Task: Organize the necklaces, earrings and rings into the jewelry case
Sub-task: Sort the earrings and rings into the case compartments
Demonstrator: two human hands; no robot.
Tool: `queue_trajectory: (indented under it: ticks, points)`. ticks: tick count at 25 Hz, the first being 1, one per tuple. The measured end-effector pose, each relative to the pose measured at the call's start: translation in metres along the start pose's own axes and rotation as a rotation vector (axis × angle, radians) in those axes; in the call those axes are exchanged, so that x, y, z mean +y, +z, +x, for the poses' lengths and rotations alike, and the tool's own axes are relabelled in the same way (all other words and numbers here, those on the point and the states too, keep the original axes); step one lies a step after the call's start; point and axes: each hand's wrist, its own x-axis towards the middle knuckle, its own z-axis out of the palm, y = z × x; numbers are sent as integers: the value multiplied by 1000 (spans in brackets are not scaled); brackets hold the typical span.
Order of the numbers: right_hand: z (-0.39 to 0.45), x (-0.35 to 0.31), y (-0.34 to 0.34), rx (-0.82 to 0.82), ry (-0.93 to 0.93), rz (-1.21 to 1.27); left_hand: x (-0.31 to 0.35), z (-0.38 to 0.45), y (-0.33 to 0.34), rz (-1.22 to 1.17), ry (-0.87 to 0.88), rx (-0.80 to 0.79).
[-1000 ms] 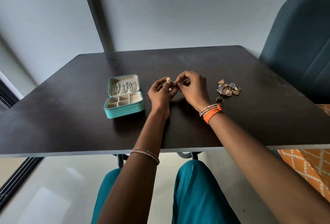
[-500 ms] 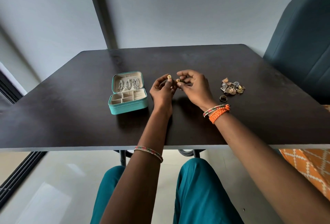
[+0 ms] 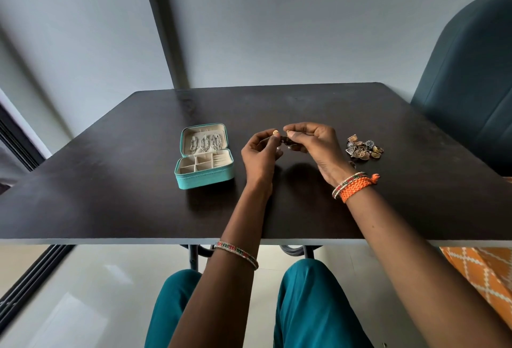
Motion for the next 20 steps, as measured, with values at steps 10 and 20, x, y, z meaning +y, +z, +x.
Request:
queue_trajectory:
  ticks: [10,20]
  points:
    - [2,8,-3,-29,-19,-118,-5,4,-1,186,64,39]
    - [0,9,-3,20,-10,-523,1,-8,1,729,190,86]
